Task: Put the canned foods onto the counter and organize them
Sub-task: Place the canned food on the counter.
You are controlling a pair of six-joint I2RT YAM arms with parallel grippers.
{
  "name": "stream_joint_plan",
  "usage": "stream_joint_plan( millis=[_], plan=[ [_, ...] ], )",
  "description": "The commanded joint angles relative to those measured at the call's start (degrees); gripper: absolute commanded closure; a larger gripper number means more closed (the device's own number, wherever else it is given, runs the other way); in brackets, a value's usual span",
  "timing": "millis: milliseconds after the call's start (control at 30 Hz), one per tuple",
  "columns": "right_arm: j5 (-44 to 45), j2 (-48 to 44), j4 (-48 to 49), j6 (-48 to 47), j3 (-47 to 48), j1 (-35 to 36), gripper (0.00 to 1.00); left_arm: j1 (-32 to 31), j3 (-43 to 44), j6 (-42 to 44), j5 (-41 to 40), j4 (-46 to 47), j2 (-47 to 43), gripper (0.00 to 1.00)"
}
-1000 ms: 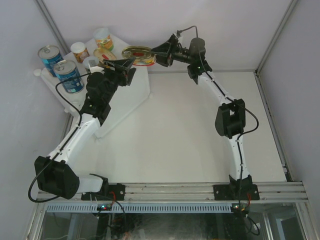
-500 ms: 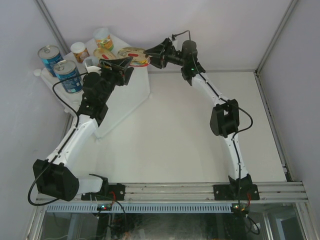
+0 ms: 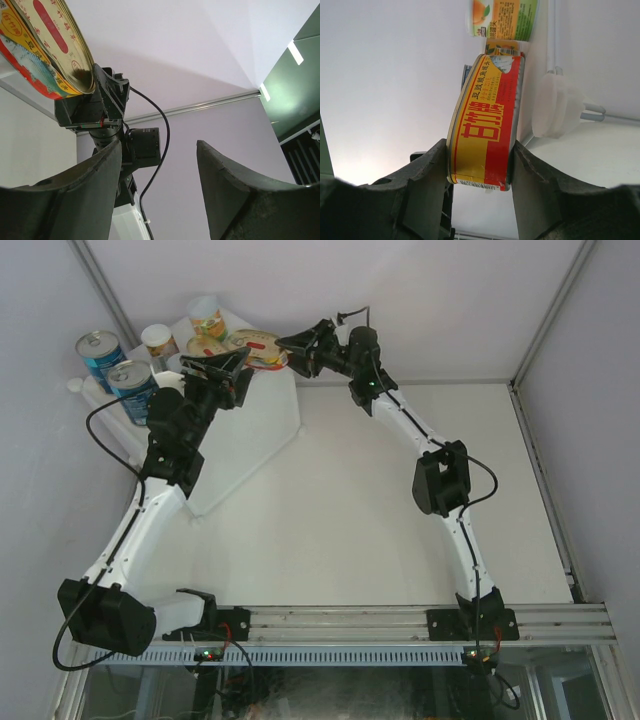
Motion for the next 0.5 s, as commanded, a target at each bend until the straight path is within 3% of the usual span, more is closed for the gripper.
stream_joint_plan(
  millis=[0, 467],
  plan=[
    [4.8, -1.4, 5.7, -0.6, 2.7, 0.5, 1.00, 0.5, 3.3, 0.4, 1.3, 1.6, -0.9, 0.34],
    [12.7, -3.0, 4.9, -2.5, 1.1, 2.5, 1.00, 0.4, 3.6, 0.3, 0.3, 2.6, 0.5, 0.35]
  ],
)
